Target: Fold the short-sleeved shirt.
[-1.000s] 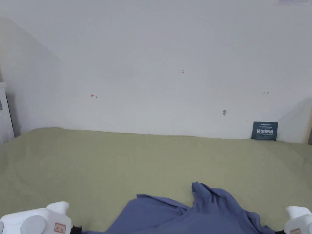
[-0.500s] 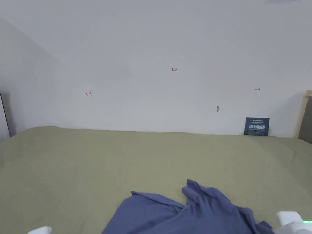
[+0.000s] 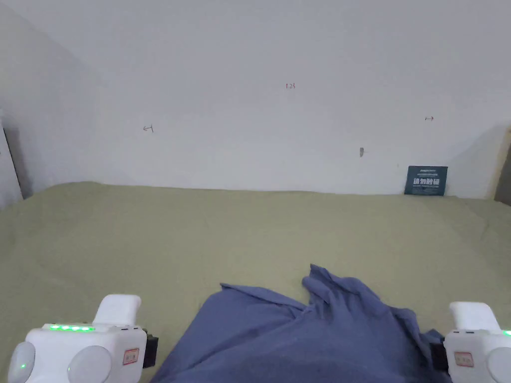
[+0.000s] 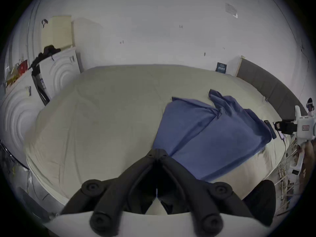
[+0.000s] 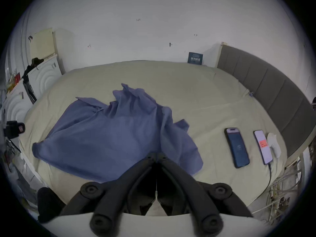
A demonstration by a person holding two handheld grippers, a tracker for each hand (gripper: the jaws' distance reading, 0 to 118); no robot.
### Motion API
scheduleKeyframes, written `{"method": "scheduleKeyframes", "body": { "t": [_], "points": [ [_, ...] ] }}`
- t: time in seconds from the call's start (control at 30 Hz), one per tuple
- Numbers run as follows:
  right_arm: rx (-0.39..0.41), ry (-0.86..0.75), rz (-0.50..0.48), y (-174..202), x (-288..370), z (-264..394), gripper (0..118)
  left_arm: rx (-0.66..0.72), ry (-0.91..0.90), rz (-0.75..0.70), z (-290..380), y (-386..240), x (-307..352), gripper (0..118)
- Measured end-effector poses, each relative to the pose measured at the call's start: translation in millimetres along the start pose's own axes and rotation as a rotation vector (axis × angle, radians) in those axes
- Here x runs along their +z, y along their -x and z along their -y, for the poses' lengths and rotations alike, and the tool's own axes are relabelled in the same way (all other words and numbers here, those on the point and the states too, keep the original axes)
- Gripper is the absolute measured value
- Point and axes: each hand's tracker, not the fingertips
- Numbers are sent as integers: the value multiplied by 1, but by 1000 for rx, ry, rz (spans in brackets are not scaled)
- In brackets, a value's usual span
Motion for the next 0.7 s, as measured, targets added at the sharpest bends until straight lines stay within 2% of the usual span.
{"method": "scheduleKeyframes", "body": {
  "t": [0.2, 0.23, 0.27, 0.3, 0.33, 0.37, 0.6, 0.67, 0.7],
  "points": [
    [8, 24, -8, -1, -2, 5, 0, -47, 104, 24, -13, 19, -11, 0],
    [-2, 19, -18, -2, -2, 4, 0, -61, 142, 46, -18, 24, -10, 4],
    [-12, 16, -28, -2, -4, 4, 0, -72, 184, 58, -21, 28, -12, 19],
    [-19, 19, -34, -3, -5, 3, 0, -68, 214, 55, -24, 32, -15, 65],
    [-20, 26, -35, -3, -7, 3, 0, -64, 250, 55, -25, 36, -19, 100],
    [-20, 31, -37, -2, -9, 4, 0, -53, 276, 55, -25, 43, -27, 117],
    [-9, 86, -80, 3, -25, 9, 0, 97, 392, 72, 2, 68, -75, 113],
    [-1, 96, -78, 3, -31, 8, 0, 109, 395, 74, 13, 69, -84, 100],
    [2, 99, -77, 2, -33, 6, 0, 121, 402, 78, 19, 70, -89, 80]
  ]
}}
